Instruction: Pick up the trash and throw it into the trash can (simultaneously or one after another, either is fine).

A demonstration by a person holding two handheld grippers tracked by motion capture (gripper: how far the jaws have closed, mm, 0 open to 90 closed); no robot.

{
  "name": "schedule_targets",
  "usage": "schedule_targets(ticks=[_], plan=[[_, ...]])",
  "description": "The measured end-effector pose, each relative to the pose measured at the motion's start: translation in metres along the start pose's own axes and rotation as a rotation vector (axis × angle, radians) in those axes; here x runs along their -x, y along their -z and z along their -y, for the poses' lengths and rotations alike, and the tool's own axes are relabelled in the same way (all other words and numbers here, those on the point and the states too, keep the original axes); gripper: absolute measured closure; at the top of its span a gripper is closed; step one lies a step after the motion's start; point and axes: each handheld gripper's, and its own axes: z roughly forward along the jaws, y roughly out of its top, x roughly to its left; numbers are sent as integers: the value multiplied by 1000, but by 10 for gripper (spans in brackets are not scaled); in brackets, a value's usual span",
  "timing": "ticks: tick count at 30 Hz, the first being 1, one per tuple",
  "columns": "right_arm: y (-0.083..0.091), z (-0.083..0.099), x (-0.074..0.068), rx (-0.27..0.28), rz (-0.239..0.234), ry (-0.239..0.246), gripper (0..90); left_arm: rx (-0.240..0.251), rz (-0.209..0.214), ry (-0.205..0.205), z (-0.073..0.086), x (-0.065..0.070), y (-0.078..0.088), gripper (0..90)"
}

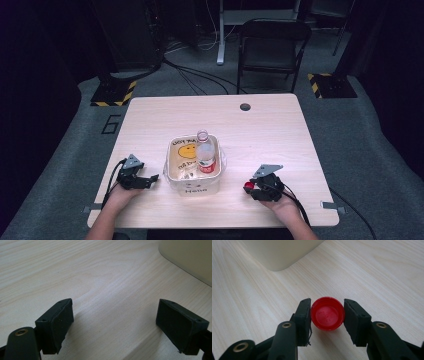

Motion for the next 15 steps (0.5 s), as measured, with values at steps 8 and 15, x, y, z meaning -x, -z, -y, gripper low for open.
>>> schedule_targets(ticks=[8, 15], plan=[[7, -7, -3, 27, -17, -3, 576, -5, 3, 0, 0, 0, 0, 144], [16, -11, 0, 52, -23, -19, 575, -5, 1, -2, 0, 0, 0, 144]])
